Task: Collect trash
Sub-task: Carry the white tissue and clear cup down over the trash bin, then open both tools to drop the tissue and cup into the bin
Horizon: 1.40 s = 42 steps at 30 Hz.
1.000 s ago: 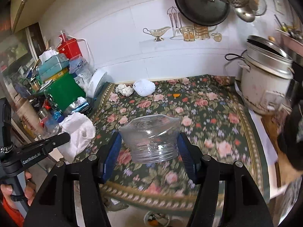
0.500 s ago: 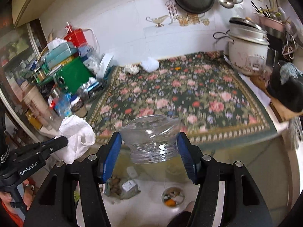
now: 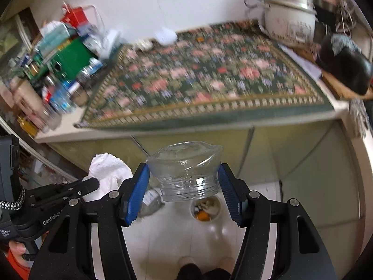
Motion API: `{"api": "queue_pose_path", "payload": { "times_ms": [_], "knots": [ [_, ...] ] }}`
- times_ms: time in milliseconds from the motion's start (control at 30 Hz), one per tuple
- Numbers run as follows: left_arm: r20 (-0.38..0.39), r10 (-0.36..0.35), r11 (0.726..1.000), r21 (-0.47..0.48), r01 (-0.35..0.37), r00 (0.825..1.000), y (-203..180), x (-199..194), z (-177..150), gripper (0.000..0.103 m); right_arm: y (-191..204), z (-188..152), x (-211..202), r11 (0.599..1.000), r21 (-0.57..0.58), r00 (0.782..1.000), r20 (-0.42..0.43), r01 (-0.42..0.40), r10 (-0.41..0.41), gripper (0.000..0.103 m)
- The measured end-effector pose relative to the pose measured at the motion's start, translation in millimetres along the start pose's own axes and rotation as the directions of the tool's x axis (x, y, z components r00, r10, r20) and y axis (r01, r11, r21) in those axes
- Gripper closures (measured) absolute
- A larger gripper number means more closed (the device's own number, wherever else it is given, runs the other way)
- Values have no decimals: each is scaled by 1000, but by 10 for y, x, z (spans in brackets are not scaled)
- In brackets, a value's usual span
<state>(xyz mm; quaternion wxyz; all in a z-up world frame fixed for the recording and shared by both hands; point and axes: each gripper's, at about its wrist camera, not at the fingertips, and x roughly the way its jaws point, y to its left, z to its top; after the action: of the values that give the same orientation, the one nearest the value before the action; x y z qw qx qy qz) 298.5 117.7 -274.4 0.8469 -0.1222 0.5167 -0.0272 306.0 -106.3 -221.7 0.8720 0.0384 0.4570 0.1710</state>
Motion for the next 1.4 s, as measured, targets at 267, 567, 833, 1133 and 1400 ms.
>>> {"api": "queue_pose_path", "payload": {
  "times_ms": [267, 567, 833, 1133, 1400],
  "knots": [
    [-88, 26, 997, -65, -32, 996, 90, 1325, -309, 95, -583, -533, 915, 1000, 4, 990, -143, 21, -20, 45],
    [-215, 19, 982, -179, -59, 976, 456, 3132, -910, 95, -1068, -1228, 2331, 1000, 0, 971, -239, -14, 13, 45],
    [-261, 5, 976, -211, -63, 965, 707, 4432, -1248, 94, -1272, -1755, 3396, 998, -28, 957, -286, -62, 52, 45],
    [-295, -27, 976, -212, -38, 955, 884, 4808, -1394, 67, -1214, -1984, 3921, 993, -48, 938, -336, -112, 90, 45],
    [-268, 6, 969, -238, -73, 963, 1093, 4439, -1376, 67, -996, -1911, 4043, 985, -84, 918, -380, -154, 111, 45]
  ]
}}
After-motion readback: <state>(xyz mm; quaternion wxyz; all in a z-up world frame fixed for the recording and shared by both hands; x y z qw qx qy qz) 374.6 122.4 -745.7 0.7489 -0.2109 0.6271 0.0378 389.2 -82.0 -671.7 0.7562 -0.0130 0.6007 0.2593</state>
